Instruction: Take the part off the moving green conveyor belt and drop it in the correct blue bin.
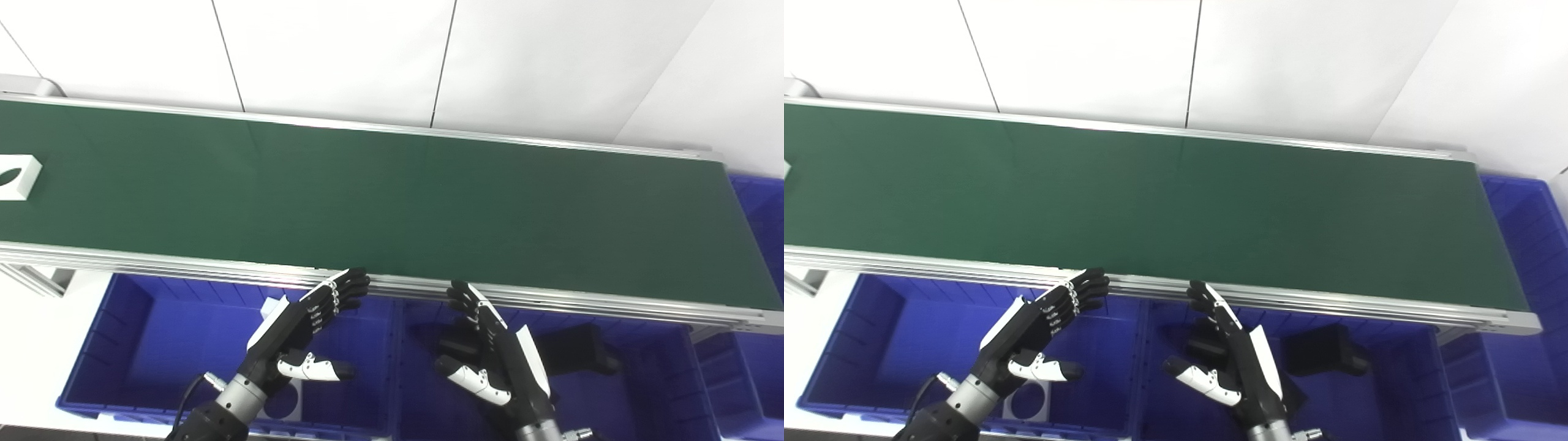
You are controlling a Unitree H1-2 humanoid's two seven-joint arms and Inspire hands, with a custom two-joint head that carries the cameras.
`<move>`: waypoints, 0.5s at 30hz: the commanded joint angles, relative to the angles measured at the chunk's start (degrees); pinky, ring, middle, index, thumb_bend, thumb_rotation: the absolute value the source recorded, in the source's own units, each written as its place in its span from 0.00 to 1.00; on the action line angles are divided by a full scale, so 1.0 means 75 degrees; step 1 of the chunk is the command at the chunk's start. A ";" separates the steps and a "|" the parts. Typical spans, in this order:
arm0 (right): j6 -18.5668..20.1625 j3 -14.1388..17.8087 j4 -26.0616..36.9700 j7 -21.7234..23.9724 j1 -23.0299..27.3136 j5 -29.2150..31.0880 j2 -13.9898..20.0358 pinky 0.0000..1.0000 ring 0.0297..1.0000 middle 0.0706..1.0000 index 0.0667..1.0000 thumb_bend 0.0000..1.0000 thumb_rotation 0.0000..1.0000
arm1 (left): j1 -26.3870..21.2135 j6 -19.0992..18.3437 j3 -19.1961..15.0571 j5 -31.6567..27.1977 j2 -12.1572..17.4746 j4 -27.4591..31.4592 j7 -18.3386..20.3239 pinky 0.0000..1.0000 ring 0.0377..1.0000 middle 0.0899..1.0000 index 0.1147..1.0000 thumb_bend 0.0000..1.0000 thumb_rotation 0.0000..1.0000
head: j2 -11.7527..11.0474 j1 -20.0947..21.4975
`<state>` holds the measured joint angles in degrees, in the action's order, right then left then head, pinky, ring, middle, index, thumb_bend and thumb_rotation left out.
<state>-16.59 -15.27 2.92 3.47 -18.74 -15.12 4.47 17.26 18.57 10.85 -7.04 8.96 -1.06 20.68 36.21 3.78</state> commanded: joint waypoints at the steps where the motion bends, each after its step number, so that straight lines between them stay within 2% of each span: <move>1: -0.0409 -0.0031 0.0157 -0.0070 0.0061 0.0059 -0.0075 0.76 0.83 0.85 0.89 0.75 0.65 | -0.0087 0.0183 -0.0019 -0.0132 0.0013 0.0105 0.0033 0.86 0.88 0.89 0.88 1.00 0.38 | -0.0006 -0.0009; 15: -0.0403 -0.0019 0.0166 -0.0060 0.0051 0.0114 -0.0055 0.76 0.83 0.84 0.88 0.75 0.64 | -0.0094 0.0174 0.0012 -0.0122 0.0000 0.0113 0.0033 0.87 0.88 0.89 0.89 1.00 0.37 | 0.0012 -0.0045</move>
<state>-16.59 -15.27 2.92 3.47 -18.73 -14.75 4.49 17.25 18.57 10.93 -7.08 8.99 -1.06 20.68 36.39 3.52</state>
